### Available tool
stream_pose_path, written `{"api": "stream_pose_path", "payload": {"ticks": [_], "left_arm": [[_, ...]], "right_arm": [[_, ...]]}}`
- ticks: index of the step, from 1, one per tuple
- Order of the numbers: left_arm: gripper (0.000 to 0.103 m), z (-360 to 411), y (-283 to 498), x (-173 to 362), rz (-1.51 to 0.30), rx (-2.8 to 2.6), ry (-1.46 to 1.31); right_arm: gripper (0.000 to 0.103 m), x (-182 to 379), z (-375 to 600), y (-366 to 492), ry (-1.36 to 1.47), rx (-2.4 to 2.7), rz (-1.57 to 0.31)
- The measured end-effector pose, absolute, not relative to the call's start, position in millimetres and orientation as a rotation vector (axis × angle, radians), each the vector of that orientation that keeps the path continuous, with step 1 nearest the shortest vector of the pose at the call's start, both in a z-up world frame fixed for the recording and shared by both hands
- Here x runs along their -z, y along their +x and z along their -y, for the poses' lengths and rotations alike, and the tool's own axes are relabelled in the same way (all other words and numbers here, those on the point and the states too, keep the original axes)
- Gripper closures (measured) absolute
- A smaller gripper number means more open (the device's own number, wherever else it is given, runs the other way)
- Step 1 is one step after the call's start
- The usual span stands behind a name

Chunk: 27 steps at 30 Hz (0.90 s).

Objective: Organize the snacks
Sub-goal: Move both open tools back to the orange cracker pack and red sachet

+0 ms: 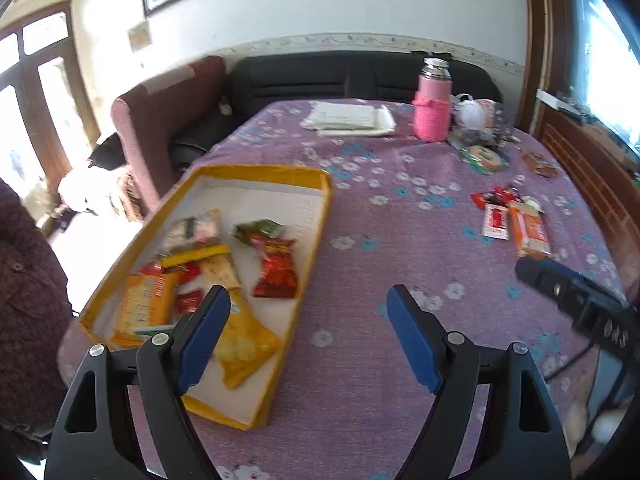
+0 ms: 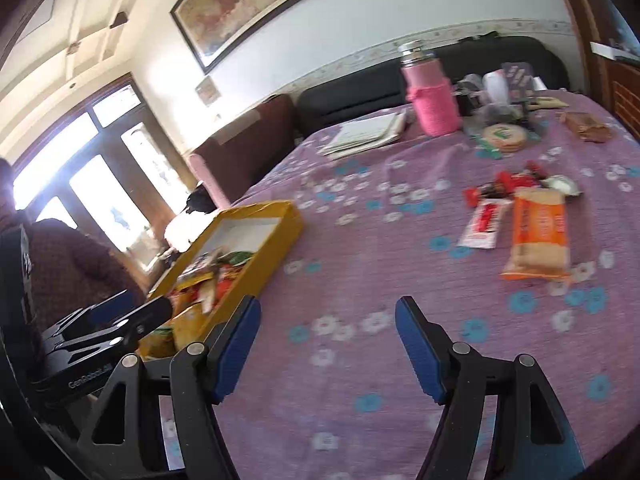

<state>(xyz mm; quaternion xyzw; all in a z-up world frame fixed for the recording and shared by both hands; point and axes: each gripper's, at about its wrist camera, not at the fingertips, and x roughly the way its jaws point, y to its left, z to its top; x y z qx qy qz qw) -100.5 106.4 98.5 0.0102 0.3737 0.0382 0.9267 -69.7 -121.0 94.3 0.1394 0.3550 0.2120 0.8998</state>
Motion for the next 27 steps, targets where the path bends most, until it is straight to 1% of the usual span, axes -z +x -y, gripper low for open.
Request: {"api": "stream_pose_path", "payload": {"ticks": [4, 9, 12, 18, 22, 23, 24, 25, 27], "left_arm": [[0.022, -107.7, -97.2, -91.2, -0.813, 0.099, -0.118], [0.022, -99.8, -95.4, -83.9, -0.835, 0.160, -0.155], [0.022, -104.1, -98.4, -85.8, -0.821, 0.173, -0.182], [0.022, -122.6, -104.8, -92.0, -0.806, 0.148, -0.208], [0.022, -128.1, -104.2, -88.7, -0.811, 0.146, -0.215], [0.022, -128.6, -102.9, -86.9, -0.817, 0.151, -0.217], [0.022, -128.5, -102.4, -85.8, -0.821, 0.155, -0.220], [0.022, -128.0, -101.9, -84.9, -0.823, 0.158, -0.221], [0.022, -127.1, -101.7, -83.7, -0.824, 0.165, -0.222]], "right_arm": [[0.031, -98.6, 179.1, -57.6, 0.312, -0.279, -0.726], [0.030, -96.3, 237.9, -30.0, 0.313, -0.099, -0.758], [0.030, -89.3, 247.0, -4.1, 0.302, -0.060, -0.783], [0.030, -59.0, 238.4, 59.5, 0.342, -0.007, -0.905], [0.031, -45.1, 222.2, 71.9, 0.286, 0.033, -0.955], [0.033, -43.4, 218.6, 71.3, 0.269, 0.035, -0.958], [0.041, -41.4, 214.4, 70.6, 0.245, 0.049, -0.966], [0.044, -40.6, 211.9, 68.5, 0.229, 0.057, -0.965], [0.044, -40.2, 206.0, 60.7, 0.215, 0.040, -0.967]]}}
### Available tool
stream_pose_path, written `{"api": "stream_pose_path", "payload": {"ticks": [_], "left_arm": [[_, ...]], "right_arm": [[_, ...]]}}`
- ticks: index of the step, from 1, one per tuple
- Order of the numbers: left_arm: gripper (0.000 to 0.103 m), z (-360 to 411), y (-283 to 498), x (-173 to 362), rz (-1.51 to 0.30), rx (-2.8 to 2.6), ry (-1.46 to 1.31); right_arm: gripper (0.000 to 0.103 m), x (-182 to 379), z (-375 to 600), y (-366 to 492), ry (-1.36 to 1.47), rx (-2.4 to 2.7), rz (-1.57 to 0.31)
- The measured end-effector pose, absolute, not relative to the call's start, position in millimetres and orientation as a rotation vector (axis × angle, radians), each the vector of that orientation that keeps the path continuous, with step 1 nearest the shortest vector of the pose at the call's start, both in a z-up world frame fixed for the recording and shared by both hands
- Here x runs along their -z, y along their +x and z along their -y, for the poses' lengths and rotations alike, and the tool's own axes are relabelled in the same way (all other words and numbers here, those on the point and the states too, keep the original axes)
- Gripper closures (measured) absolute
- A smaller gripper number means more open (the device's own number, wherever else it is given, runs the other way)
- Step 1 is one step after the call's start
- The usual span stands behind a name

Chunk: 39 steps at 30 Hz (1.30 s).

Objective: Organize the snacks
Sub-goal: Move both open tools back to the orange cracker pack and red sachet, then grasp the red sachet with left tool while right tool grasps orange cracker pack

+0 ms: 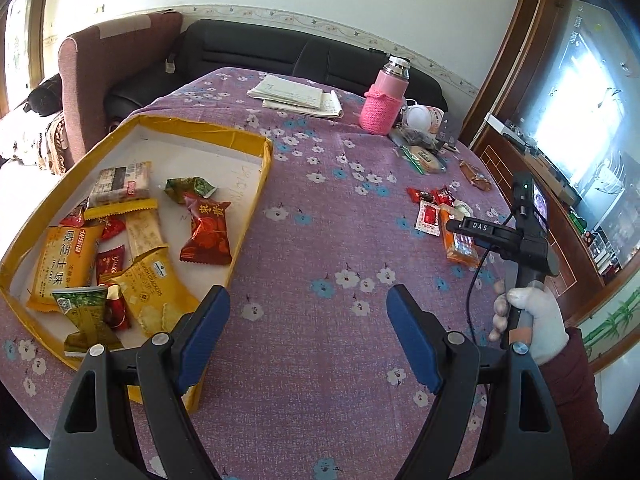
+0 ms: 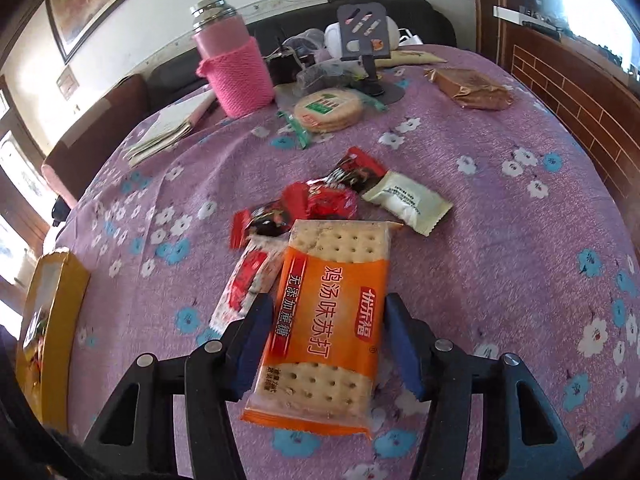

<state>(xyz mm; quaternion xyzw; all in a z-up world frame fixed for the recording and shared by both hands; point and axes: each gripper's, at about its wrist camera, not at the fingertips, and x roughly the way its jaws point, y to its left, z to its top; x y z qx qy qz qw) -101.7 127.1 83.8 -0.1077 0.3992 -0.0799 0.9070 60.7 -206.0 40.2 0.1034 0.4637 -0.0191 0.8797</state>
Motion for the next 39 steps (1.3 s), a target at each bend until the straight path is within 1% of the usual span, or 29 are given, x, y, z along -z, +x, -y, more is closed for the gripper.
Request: {"api": "stream_pose_path", "payload": {"ticks": [6, 11, 13, 17, 19, 32, 37, 39], "left_arm": [[0.022, -127.5, -99.6, -81.7, -0.829, 0.164, -0.228], [0.022, -121.8, -99.4, -79.2, -0.842, 0.183, -0.223], [0.022, -119.6, -100.7, -80.3, -0.842, 0.186, -0.214], [0.022, -118.4, -102.7, -85.4, -0.832, 0.180, -0.204], [0.022, -117.8, -102.6, -86.2, -0.831, 0.179, -0.205], [0.022, -112.8, -102.1, -82.9, -0.844, 0.183, -0.199], [0.022, -115.1, -101.8, -81.9, -0.846, 0.178, -0.203], [0.022, -117.1, -102.0, -83.2, -0.841, 0.176, -0.208]], "right_arm": [[0.045, -40.8, 183.8, 23.5, 0.221, -0.071, -1.014], [0.044, -41.2, 170.4, -4.1, 0.196, -0.131, -0.979], [0.039, -38.5, 169.4, -6.9, 0.193, -0.131, -0.953], [0.038, -36.0, 175.5, -8.9, 0.243, -0.141, -0.921], [0.036, -35.7, 177.6, -8.5, 0.250, -0.141, -0.912], [0.033, -33.3, 176.9, -10.1, 0.247, -0.161, -0.896], [0.032, -34.2, 167.2, -10.0, 0.199, -0.170, -0.931], [0.034, -34.1, 159.2, -8.7, 0.133, -0.154, -0.955]]}}
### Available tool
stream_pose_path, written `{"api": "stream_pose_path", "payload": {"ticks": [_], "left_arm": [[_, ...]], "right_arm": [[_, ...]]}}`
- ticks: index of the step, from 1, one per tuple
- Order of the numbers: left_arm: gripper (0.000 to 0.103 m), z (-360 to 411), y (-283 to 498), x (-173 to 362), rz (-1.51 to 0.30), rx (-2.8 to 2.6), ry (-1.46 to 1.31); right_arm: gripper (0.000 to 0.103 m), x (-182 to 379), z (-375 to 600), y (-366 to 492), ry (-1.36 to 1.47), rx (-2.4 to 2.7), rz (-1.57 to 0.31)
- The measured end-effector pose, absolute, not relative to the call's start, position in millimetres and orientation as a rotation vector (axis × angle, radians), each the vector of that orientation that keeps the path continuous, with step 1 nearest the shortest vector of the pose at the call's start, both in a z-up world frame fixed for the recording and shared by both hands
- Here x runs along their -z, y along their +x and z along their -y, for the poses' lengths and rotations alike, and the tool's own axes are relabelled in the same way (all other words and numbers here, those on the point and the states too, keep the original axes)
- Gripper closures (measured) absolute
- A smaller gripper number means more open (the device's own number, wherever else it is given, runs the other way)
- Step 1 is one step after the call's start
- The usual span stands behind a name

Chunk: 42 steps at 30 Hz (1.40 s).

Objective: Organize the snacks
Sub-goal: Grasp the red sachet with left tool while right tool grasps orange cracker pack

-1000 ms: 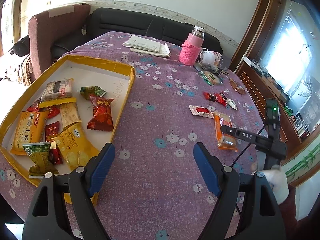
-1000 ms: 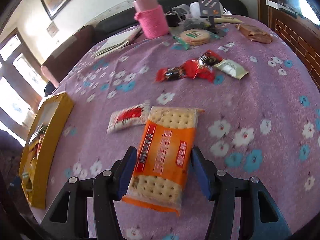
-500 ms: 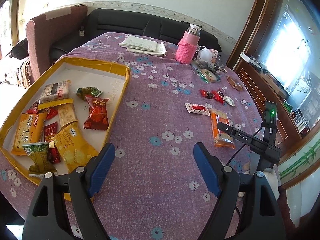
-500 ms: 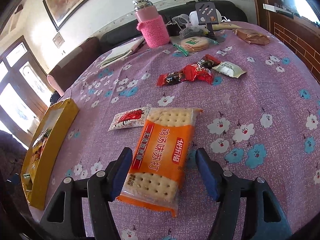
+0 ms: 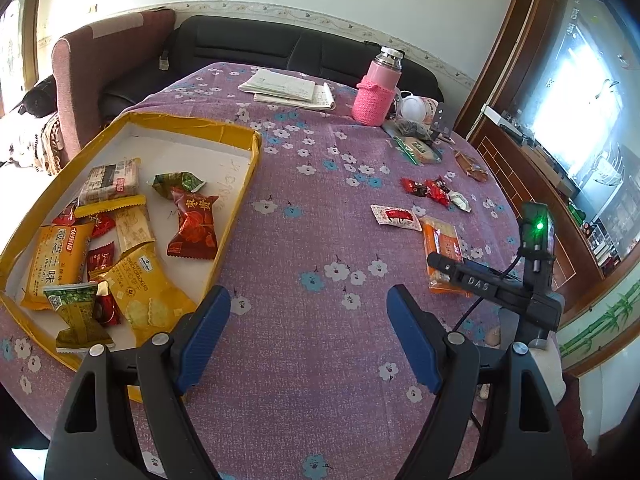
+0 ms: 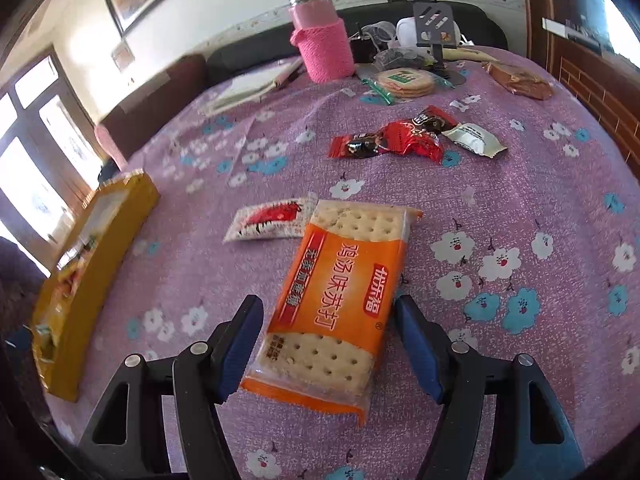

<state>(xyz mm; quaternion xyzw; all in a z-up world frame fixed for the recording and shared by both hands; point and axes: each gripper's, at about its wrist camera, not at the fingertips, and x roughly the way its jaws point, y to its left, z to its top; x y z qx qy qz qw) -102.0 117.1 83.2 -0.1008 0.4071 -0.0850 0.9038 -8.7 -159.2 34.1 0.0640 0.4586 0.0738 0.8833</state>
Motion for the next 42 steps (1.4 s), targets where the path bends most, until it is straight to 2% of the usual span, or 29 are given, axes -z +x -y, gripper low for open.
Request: {"api": "stream_pose_path", "payload": {"ticks": [7, 16, 22, 26, 32, 34, 35, 37, 38, 42], "left_arm": [[0.022, -103.8, -90.1, -83.6, -0.854, 0.202, -0.176], [0.022, -37.4, -29.9, -78.8, -0.891, 0.337, -0.051], [0.023, 16.2, 41.1, -45.9, -0.946, 0.452, 0.030], [0.023, 43.7, 71.0, -24.1, -0.955, 0.478, 0.180], [0.023, 52.9, 85.8, -4.9, -1.048, 0.566, 0.201], [0.023, 59.2, 79.9, -3.1, -1.027, 0.560, 0.249], [0.026, 63.2, 76.5, -2.5, -1.015, 0.544, 0.284], [0.054, 67.0, 69.9, -5.3, -0.994, 0.551, 0.300], [0.075, 67.0, 67.7, -7.8, -0.992, 0.553, 0.289], [0.075, 65.3, 56.9, -13.4, -0.969, 0.510, 0.284]], "right_arm": [[0.047, -39.8, 160.9, 0.8, 0.012, -0.046, -0.961], [0.046, -38.6, 203.6, 30.8, 0.093, -0.005, -0.913], [0.046, -37.3, 216.3, 27.9, 0.172, -0.056, -0.910], [0.046, -38.0, 222.5, 28.4, 0.203, -0.075, -0.921], [0.046, -37.5, 231.4, 32.4, 0.261, -0.092, -0.930], [0.046, -37.4, 232.1, 32.8, 0.268, -0.092, -0.930], [0.046, -37.1, 232.4, 32.6, 0.268, -0.091, -0.929], [0.046, -36.5, 230.7, 32.3, 0.259, -0.087, -0.927], [0.046, -36.2, 229.9, 32.6, 0.251, -0.084, -0.926], [0.046, -36.0, 224.8, 31.2, 0.215, -0.071, -0.915]]}}
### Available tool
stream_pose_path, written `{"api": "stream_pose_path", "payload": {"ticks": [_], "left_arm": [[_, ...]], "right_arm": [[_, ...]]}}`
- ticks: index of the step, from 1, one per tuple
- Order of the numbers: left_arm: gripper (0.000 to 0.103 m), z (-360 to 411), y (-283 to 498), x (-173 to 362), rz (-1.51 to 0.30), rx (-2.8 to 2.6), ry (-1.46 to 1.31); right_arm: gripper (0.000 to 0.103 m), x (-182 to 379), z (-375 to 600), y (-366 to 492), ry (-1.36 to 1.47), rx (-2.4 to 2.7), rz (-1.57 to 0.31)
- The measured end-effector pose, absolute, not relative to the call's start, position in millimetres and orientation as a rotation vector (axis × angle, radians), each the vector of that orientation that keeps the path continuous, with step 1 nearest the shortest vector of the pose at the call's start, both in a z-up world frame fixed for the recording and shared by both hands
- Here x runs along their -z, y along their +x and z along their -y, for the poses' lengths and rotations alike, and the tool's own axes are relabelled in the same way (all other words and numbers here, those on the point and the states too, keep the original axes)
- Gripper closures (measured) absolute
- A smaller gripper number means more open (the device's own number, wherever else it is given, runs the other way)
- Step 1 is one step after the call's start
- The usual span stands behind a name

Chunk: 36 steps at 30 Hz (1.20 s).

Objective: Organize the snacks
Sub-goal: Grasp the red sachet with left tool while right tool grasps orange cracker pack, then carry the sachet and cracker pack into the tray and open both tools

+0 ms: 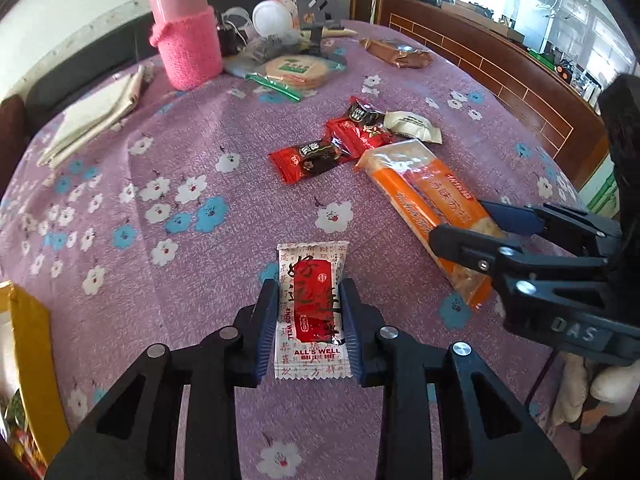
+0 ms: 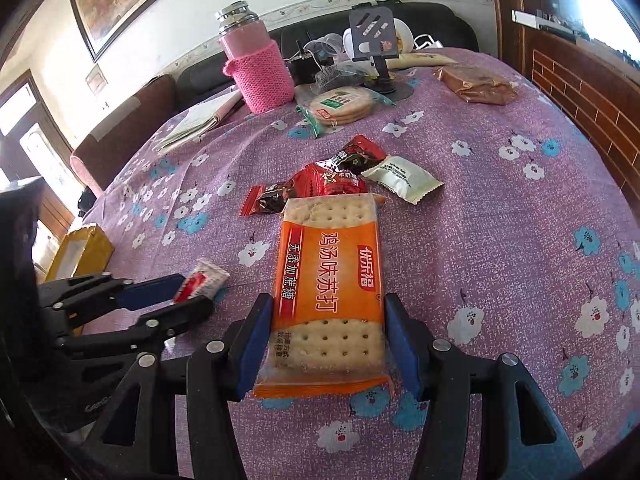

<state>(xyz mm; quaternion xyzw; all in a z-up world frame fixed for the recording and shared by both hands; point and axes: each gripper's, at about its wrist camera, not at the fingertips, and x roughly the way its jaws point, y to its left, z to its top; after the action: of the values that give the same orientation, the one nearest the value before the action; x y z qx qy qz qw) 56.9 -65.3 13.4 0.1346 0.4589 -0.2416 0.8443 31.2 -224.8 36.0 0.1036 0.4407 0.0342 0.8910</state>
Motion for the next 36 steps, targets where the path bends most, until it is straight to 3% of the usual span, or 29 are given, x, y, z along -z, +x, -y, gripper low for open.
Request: {"api": "stream_pose_path", "payload": {"ticks": [10, 20, 29, 36], "left_arm": [[0.075, 17.2, 7.0, -50.0, -0.901, 0.492, 0.089], [0.075, -90.9, -56.5, -94.1, -0.759, 0.353, -0.133], [0.075, -176.4, -86.9, -103.1, -0.686, 0.225, -0.237], [0.075, -232.4, -84.4, -108.2, -0.667, 0.109, -0.252]], "right_arm": [[0.046, -37.1, 230.6, 29.2, 0.285, -0.110, -0.888], [0.046, -49.2, 209.3, 15.7, 0.256, -0.174, -0.792], [0.047, -64.9, 160.4, -9.8, 0.193, -0.240, -0.788], [0.047, -114.2, 81.0, -30.1, 0.150, -0.437, -0.769]]}}
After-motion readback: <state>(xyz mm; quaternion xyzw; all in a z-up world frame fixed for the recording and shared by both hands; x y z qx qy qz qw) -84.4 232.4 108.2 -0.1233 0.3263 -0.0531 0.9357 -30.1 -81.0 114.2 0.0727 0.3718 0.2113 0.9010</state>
